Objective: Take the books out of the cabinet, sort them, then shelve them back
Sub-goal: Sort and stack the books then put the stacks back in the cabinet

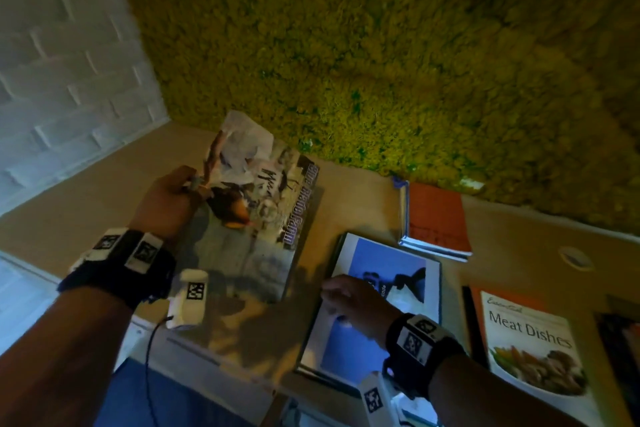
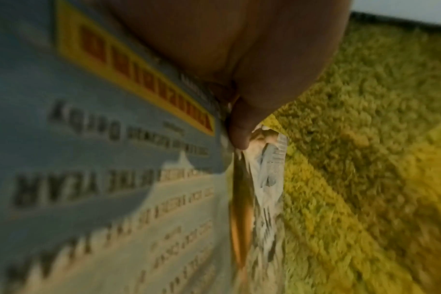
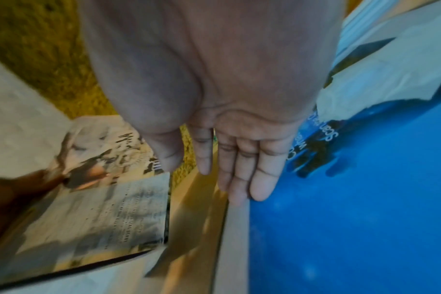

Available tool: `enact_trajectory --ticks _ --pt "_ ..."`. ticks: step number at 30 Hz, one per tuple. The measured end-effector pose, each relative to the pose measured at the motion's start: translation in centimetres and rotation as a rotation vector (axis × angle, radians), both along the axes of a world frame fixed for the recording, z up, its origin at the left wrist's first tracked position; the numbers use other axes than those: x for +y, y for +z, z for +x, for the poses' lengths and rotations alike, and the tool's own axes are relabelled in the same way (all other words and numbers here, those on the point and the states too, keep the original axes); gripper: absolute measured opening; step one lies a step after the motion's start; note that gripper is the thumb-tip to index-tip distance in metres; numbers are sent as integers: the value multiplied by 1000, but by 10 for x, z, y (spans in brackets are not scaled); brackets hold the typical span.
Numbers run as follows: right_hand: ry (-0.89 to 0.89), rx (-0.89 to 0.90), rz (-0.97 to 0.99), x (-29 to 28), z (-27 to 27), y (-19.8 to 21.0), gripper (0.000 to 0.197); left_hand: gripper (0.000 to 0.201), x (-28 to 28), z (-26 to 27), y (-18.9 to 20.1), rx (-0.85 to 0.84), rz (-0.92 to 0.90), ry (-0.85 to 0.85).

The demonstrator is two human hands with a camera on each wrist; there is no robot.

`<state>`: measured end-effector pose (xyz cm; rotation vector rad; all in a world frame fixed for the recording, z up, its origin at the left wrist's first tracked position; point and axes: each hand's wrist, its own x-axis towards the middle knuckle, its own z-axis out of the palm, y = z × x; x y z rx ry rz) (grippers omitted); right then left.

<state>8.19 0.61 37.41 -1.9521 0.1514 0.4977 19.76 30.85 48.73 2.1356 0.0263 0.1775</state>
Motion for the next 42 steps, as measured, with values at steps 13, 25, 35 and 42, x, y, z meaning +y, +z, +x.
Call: enact_trajectory --ticks 13,25,35,42 --pt "-359 -352 554 -38 -10 111 33 47 -148 -33 -36 150 -214 -276" --pt "187 -953 -412 -89 -47 111 32 46 -246 -68 -7 559 -1254 -765" --pt "-697 -107 -431 -273 -121 11 34 37 -253 -88 -29 407 -937 -844" --pt "-655 196 -632 -306 -150 -65 58 52 -241 -98 -93 562 -439 -641"
